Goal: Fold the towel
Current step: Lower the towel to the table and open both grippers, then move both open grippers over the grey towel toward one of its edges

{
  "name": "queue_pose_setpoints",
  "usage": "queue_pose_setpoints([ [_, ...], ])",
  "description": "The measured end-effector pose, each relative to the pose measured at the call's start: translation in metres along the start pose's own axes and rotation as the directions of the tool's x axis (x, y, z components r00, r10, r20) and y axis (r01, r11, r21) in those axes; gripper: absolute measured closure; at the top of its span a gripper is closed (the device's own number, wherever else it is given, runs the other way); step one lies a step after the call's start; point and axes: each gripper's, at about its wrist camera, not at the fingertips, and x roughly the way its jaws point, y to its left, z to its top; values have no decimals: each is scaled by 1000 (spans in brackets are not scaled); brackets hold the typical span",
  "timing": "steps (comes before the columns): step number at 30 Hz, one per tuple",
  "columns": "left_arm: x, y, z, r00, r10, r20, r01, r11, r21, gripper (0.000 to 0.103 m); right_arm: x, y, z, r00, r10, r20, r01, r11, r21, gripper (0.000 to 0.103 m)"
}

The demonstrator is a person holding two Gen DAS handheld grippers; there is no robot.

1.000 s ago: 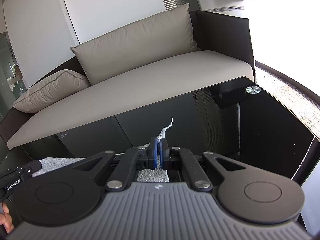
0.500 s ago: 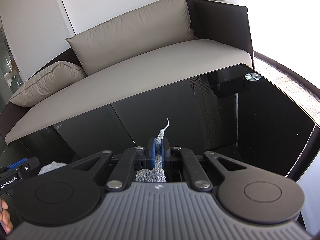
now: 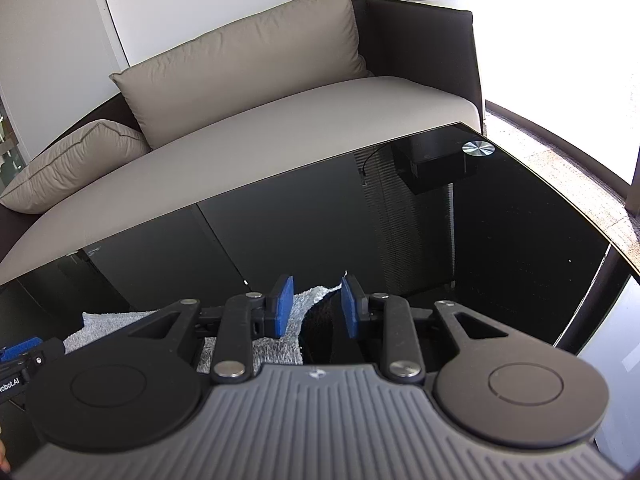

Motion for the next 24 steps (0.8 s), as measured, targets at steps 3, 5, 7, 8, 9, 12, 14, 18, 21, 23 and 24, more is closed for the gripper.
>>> queue_pose_setpoints([
  [3,-7,-2,-9,1000,-4,-26,4,1000,19,58,-7,-1,-3,1000,2,-5,-2,1000,-17,69],
  [5,-13,-1,-12,1000,-8,-27,9,1000,30,58,-11,-2,-6,1000,2,-14,-2,1000,-24,66],
  [7,-20,0,-16,999,-21,-28,22,999,29,55,-14,-3,-10,1000,1,-25,-2,1000,-30,64],
  [8,-23,0,-17,999,-27,-33,28,999,29,55,-17,-3,-13,999,2,-33,-3,999,-35,64],
  [9,-26,-1,-19,999,-35,-40,36,999,31,54,-20,-3,-15,999,2,-42,-4,999,-39,62],
  [12,-33,-6,-26,997,-40,-61,43,997,58,54,-29,-2,-23,998,2,-63,-6,998,-63,61],
  [14,-39,-11,-30,997,-36,-65,42,996,84,54,-37,2,-29,998,-4,-67,-4,994,-111,60],
  [18,-49,-17,-38,997,-35,-73,44,992,120,54,-55,7,-39,997,-13,-74,-1,983,-183,58],
  [21,-56,-19,-44,996,-34,-85,45,990,136,54,-66,10,-46,997,-16,-81,-2,975,-221,58],
  [23,-61,-21,-48,995,-41,-94,55,988,147,54,-73,11,-50,996,-23,-84,1,969,-248,58],
  [24,-63,-23,-51,994,-45,-98,60,986,153,54,-76,12,-52,996,-27,-86,4,966,-259,58],
])
